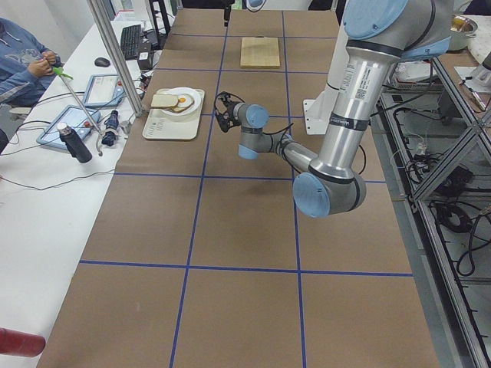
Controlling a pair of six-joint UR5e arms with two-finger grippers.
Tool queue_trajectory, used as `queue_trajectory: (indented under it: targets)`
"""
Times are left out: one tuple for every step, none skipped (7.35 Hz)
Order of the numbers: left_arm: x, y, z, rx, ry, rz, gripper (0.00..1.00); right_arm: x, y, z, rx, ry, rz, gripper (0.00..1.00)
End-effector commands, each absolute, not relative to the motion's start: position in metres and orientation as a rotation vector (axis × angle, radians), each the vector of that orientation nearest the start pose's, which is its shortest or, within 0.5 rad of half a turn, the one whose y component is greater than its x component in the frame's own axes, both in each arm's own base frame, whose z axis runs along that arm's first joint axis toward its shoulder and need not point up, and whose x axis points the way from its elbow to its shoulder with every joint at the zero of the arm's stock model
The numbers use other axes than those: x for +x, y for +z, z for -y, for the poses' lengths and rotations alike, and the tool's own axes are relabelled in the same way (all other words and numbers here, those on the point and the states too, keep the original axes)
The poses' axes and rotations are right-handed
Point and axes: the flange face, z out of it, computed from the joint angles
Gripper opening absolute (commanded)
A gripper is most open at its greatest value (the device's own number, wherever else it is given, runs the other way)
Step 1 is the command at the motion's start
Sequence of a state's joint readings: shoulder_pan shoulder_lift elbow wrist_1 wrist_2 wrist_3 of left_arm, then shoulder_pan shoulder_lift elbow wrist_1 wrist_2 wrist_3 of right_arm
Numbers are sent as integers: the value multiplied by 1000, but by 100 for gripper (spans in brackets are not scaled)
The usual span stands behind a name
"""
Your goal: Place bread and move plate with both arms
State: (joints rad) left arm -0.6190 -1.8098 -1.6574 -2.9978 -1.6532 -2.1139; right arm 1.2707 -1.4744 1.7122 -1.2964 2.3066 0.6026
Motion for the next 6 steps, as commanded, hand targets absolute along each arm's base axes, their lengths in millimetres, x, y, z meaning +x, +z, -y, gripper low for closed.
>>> queue_trajectory:
  targets:
    - [311, 380, 405, 246, -662, -1702, 99, -99, 507, 542, 134, 92, 854, 100]
    - [288, 403, 408, 458, -512, -1586, 99, -98, 508, 543, 141, 97, 841, 100]
    - [261, 431, 422, 570, -479, -1449, 99, -98, 506, 545, 151, 97, 835, 100]
    - [216, 463, 437, 674, -447, -1271, 99, -98, 505, 546, 157, 96, 831, 100]
    - [189, 501, 424, 756, -258, -1108, 99, -97, 505, 547, 167, 99, 824, 100]
    - [165, 529, 421, 791, -160, -962, 99, -96, 505, 547, 178, 99, 816, 100]
